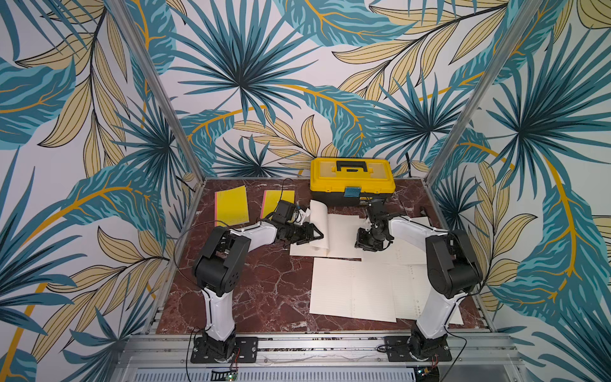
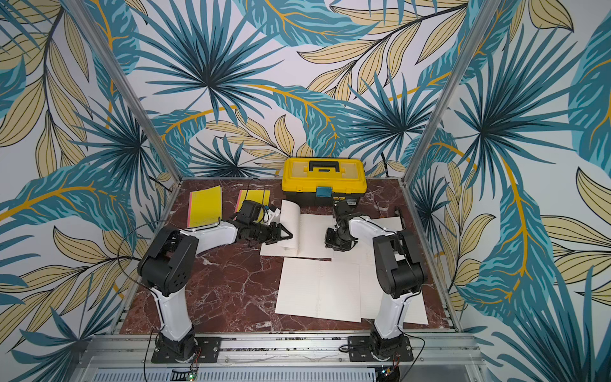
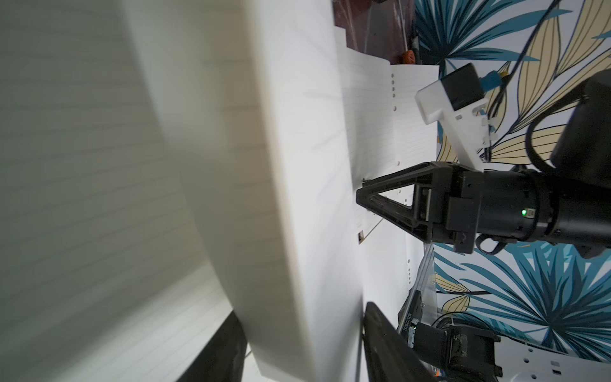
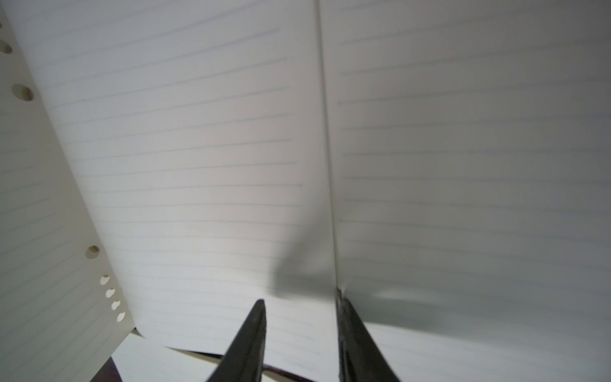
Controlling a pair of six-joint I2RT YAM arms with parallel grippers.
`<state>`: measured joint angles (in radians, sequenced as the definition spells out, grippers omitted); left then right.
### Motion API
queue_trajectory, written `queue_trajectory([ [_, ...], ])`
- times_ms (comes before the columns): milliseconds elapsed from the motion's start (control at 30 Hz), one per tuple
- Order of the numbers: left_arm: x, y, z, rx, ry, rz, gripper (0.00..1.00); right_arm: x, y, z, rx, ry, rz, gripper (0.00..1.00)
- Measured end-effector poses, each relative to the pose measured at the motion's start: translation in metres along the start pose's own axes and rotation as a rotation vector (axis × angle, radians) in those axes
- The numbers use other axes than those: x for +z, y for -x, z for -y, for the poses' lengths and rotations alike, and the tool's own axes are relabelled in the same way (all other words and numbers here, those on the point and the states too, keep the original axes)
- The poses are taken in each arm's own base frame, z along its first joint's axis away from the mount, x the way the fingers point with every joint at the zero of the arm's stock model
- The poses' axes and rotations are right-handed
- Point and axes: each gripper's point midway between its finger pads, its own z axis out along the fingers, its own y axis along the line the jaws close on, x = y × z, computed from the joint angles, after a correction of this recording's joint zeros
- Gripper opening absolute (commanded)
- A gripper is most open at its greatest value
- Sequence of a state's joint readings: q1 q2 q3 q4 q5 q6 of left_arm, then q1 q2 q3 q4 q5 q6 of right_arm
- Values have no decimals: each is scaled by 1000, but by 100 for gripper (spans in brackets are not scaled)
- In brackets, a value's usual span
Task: Close the notebook
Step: Close the notebook at the center of the board.
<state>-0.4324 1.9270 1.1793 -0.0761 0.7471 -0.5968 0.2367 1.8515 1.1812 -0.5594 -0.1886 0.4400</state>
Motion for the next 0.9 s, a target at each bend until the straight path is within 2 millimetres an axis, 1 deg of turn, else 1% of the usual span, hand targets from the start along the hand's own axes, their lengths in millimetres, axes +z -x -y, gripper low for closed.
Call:
queue_trajectory([
  [267, 6, 15, 28, 43, -114, 10, 59, 0, -1, -2, 0, 10, -5, 37],
  [400, 12, 14, 38, 56, -153, -4, 59, -3, -1, -5, -2, 22, -5, 37],
  [567, 26, 11, 51, 87, -195, -30, 59, -10, 0, -8, -5, 37, 9, 37],
  [667, 34, 4, 54, 97, -201, -46, 59, -20, 3, -12, -8, 49, 32, 38],
  [733, 38, 1, 56, 108, -195, -51, 59, -31, 5, -15, -13, 59, 58, 38],
  [900, 44, 1, 60, 148, -166, -41, 59, -66, 13, -22, -19, 80, 146, 40],
])
